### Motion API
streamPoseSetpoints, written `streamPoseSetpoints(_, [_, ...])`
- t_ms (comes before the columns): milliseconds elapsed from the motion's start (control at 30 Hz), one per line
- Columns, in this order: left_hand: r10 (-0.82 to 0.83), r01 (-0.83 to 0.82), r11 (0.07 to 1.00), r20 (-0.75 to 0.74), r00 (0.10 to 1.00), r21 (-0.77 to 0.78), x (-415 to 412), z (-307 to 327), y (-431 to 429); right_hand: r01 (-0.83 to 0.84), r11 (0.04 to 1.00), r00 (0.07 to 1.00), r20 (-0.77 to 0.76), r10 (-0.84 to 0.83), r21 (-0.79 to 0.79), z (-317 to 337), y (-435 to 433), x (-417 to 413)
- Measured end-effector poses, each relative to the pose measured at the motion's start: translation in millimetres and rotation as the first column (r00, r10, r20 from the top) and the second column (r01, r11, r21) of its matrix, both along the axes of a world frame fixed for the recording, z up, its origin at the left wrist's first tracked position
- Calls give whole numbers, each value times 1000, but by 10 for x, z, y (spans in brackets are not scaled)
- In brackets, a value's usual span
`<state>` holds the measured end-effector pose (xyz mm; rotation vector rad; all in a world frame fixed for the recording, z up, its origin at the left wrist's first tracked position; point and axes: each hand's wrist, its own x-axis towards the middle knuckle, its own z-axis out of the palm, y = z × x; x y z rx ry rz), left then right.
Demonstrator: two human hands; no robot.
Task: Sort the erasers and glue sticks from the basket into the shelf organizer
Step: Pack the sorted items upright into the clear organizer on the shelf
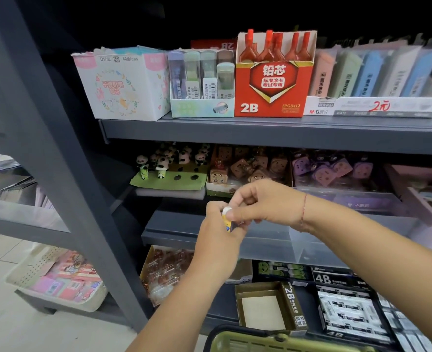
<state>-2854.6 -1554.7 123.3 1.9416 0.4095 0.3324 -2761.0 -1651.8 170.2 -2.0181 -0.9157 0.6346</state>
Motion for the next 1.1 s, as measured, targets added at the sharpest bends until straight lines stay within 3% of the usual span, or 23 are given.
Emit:
streamPoseSetpoints(133, [-25, 24, 999, 5, 1000, 35, 28, -88, 24, 151, 985, 988, 13, -152, 88, 58, -68, 188])
streamPoseSetpoints(233, [-88, 84, 996, -105, 991, -37, 57, -190, 45, 348, 937, 896, 286, -341, 27, 48, -142, 488])
streamPoseSetpoints(267, [-111, 97, 990, -145, 983, -104, 69, -230, 33, 383, 924, 856, 384, -345, -23, 15, -151, 571])
streamPoseSetpoints(333, [-138, 90, 971, -210, 968, -224, 74, -289, -12, 379, 921, 847, 436, -304, -93, -98, -131, 681])
streamPoseSetpoints(433, [-135, 74, 960, -214, 968, -270, 93, -336, -46, 345, 932, 860, 434, -269, -107, -307, -29, 762])
streamPoseSetpoints(533, [-136, 72, 956, -213, 968, -285, 95, -352, -37, 352, 923, 815, 537, -220, -157, -430, 77, 758])
streamPoseSetpoints(867, [-125, 78, 970, -197, 973, -230, 75, -333, -69, 453, 859, 685, 710, -165, -238, -507, 195, 761])
streamPoseSetpoints(1000, [-127, 88, 974, -181, 975, -210, 54, -338, -59, 456, 850, 691, 707, -150, -265, -487, 191, 755])
streamPoseSetpoints(1100, [-102, 86, 990, -153, 983, -108, -36, -352, -86, 447, 879, 703, 673, -230, -167, -378, 107, 593])
